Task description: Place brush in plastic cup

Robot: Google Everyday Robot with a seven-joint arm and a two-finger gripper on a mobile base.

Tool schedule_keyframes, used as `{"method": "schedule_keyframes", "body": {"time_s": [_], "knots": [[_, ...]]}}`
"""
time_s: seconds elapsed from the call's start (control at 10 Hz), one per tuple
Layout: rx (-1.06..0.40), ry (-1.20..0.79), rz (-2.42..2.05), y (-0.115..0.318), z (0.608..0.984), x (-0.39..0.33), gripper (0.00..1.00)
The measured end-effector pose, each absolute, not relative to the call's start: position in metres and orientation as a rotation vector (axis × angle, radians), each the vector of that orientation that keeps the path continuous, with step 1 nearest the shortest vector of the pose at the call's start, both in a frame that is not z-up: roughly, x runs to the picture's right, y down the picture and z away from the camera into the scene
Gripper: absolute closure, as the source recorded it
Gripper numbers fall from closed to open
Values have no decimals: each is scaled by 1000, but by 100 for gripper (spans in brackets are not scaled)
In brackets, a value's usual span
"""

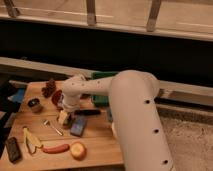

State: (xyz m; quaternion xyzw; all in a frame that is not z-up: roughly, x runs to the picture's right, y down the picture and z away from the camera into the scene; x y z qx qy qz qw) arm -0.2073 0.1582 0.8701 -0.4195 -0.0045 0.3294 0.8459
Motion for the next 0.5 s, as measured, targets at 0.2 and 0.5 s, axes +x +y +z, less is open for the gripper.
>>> {"method": "schedule_keyframes", "body": {"time_s": [0.2,0.5], "knots": [[-881,-10,690,157,870,-207,58],[-882,-10,693,156,869,-206,85]]}}
